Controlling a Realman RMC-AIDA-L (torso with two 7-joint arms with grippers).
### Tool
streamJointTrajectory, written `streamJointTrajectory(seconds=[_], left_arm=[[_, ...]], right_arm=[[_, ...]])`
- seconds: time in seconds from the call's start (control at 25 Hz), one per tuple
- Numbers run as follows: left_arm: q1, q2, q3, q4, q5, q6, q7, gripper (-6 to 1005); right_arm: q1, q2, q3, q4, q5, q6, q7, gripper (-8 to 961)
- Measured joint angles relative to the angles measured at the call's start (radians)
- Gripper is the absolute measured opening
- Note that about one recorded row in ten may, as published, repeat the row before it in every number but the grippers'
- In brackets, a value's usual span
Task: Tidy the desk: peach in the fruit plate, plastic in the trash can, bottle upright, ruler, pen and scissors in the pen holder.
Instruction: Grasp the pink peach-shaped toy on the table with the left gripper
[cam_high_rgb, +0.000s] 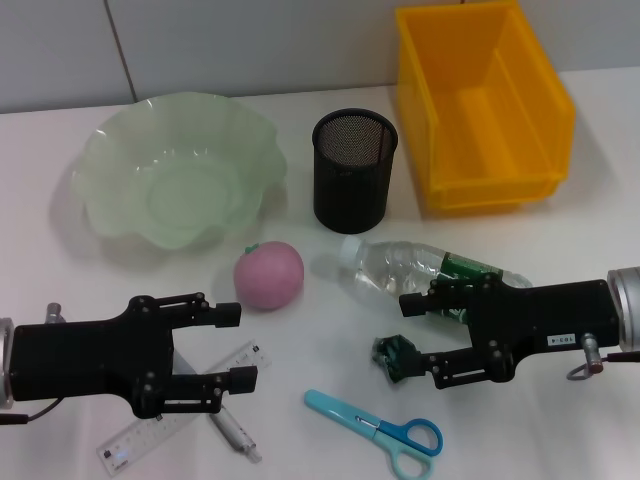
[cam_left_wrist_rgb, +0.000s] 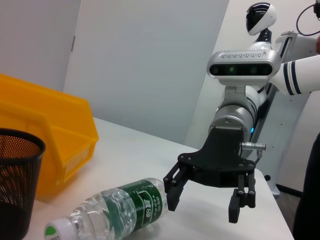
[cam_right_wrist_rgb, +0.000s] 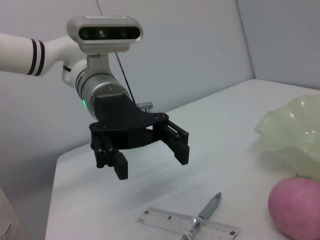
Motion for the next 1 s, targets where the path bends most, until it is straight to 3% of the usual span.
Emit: streamJointTrajectory(seconds=[0.72,1.0], left_arm=[[-0.006,0.001,-0.003,0.018,0.001,0.011,-0.020,779],[-0.023,-0.034,0.004,0.192,0.020,-0.015,-0.057,777]], right_arm=[[0.006,-0.001,0.000,-0.005,-0.001,-0.009,0.009,774],[0.001,-0.001,0.001,-0.001,-0.012,-0.003,0.020,774]])
